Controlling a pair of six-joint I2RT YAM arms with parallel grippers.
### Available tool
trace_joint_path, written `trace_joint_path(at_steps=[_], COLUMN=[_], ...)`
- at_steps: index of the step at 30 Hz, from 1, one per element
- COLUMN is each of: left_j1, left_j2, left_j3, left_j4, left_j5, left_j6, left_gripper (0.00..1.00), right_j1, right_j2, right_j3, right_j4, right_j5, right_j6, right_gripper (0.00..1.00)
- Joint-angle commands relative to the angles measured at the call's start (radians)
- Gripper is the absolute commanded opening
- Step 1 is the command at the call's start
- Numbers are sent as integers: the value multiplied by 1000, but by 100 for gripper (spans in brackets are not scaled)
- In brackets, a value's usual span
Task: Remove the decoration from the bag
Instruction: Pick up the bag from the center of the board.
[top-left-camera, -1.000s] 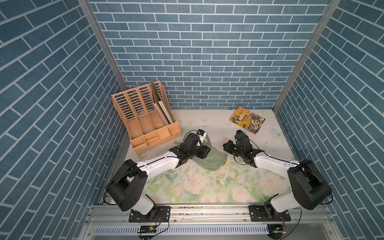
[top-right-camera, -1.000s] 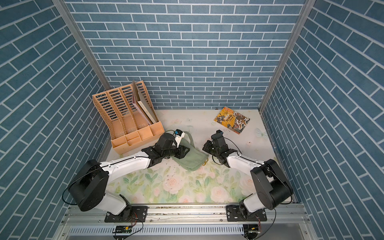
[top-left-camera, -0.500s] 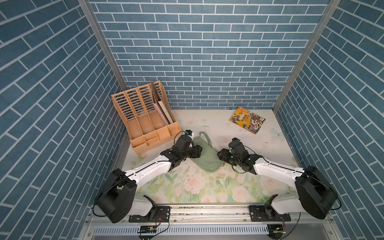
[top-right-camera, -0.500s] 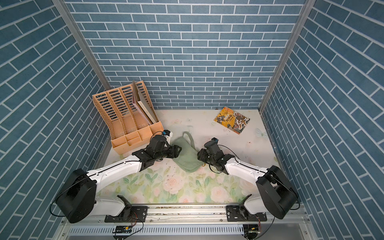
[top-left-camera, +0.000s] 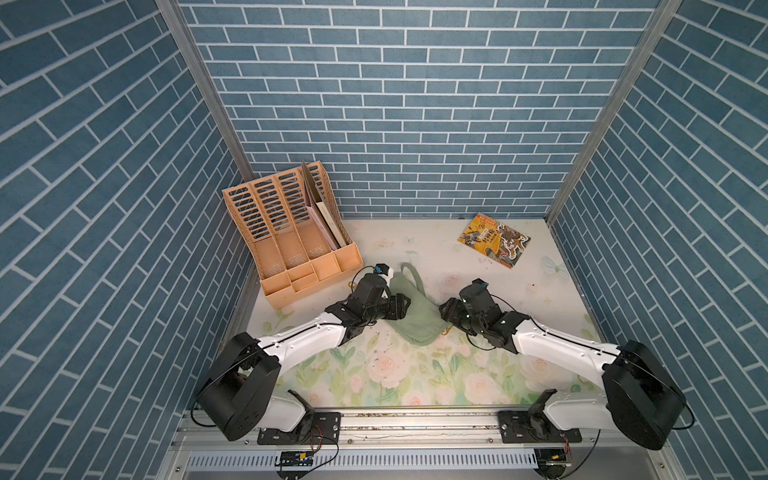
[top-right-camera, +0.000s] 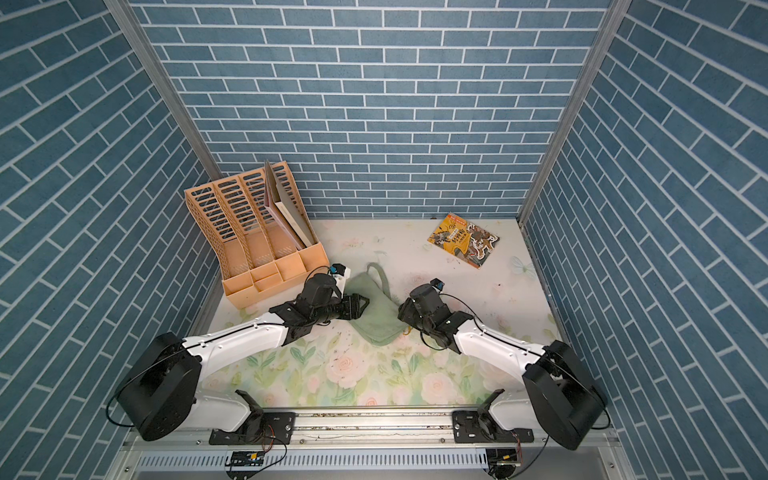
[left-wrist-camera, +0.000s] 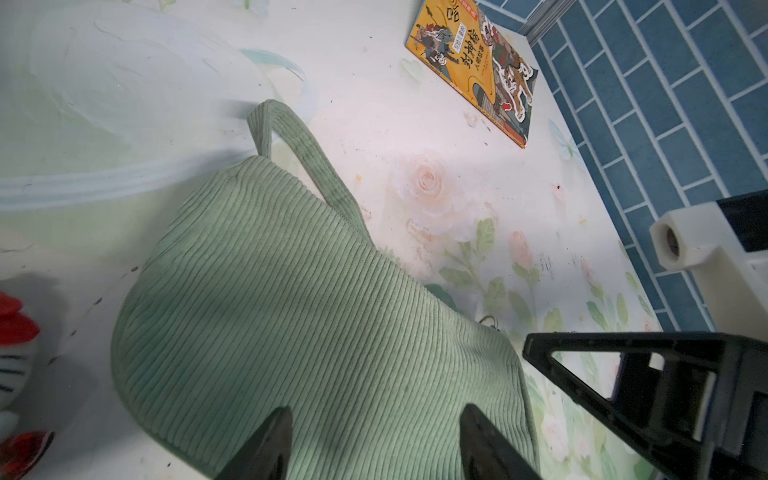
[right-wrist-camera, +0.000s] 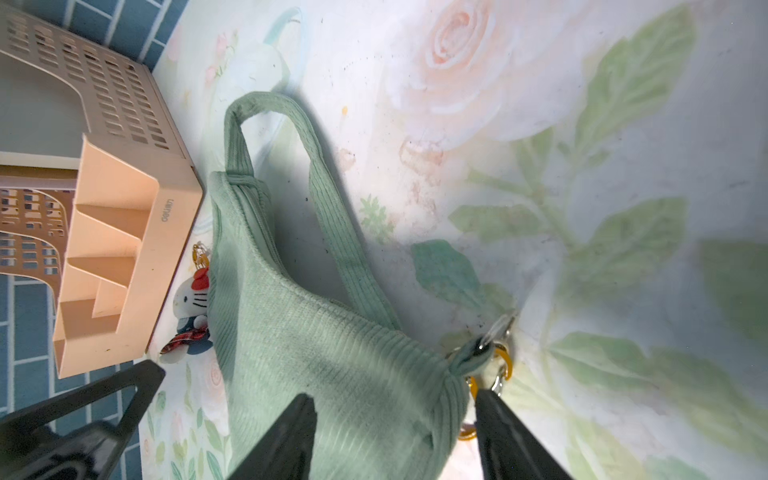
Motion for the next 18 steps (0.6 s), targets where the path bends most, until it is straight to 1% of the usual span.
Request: trace_joint_path(at_steps=[1,4,6,9,10,14,17,18], left_j1=[-26,-36,-36,-36,-36,-36,-36,-35], left_j2=[45,47,42,36,34,41,40,34], left_j3=[-13,-13,-11,-8,-9,8,28,40], left_j4=[40,42,33,21,21,17,0,-14], left_j5=[10,10,6,-2,-1,3,5,3], left_j6=[-15,-16,-12,-7,-6,-10,-2,7], left_gripper=[66,66,66,66,66,66,66,66], right_j1=[3,3,2,2,3,1,-5,-6], right_j2=[3,35,55,39,36,45,43,37], right_j3=[-49,-72,-81,-119,-125,-128,-126,-117], right_j4=[-14,71,121,233,263,375,411,412], right_j5=[8,-55,-76,-77,-80,-120,-118,-109], right_j6=[56,96,116,150,152,140,112,86], right_gripper=[65,65,63,56,52,25,7,2])
